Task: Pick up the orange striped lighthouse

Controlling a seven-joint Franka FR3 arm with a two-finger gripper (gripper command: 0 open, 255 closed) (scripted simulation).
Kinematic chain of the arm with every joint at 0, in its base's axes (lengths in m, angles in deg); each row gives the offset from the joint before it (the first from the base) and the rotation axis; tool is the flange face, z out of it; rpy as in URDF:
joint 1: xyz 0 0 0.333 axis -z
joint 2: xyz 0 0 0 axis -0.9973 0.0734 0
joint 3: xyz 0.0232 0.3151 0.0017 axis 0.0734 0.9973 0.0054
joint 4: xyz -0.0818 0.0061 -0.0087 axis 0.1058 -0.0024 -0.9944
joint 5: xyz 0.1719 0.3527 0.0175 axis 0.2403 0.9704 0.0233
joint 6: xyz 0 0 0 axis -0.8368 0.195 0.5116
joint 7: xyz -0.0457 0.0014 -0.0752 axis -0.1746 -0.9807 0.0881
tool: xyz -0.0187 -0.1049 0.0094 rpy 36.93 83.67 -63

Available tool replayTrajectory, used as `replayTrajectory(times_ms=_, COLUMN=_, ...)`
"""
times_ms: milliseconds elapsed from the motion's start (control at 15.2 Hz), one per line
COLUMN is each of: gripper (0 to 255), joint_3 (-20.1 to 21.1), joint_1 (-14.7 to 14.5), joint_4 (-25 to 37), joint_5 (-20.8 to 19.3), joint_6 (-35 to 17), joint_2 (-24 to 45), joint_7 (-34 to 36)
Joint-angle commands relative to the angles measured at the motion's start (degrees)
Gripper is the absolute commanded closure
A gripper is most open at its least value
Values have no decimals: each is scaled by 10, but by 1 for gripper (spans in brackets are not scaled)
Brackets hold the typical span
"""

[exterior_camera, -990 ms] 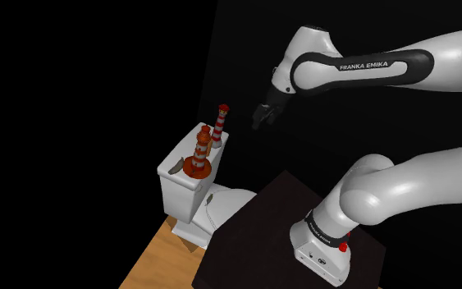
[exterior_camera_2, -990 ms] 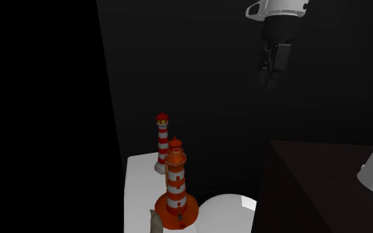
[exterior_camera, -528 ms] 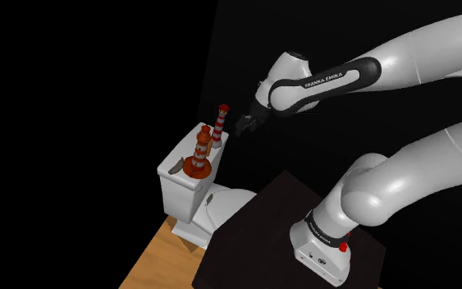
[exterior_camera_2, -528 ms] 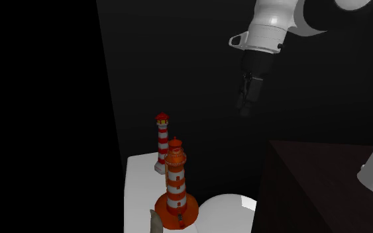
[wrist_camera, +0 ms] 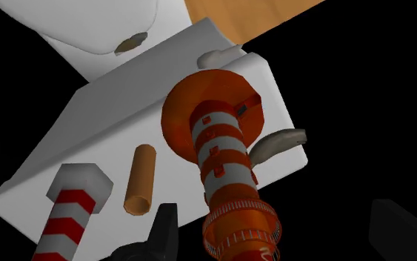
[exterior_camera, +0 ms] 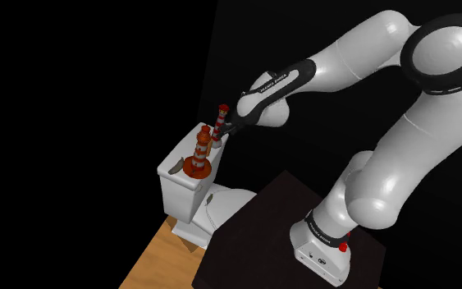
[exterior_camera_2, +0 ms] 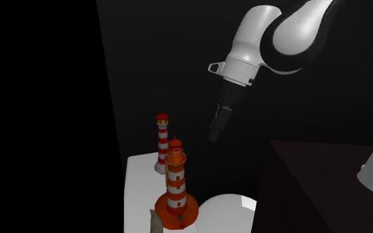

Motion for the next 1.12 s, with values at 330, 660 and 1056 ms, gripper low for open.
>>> replayTrajectory(times_ms=330, gripper=0, joint_3=181, joint_1=124, joint_4=166, joint_5=432, joint_6=-87, joint_2=191, joint_7=-378)
replayTrajectory(times_ms=660, gripper=0, joint_3=243, joint_1=177, joint_4=200, joint_5=521, joint_6=-115, joint_2=236, joint_7=-477)
replayTrajectory(times_ms=1056, gripper=255, joint_3=289, joint_1=220, joint_4=231, joint_5=603, joint_6=-137, joint_2=273, joint_7=-576)
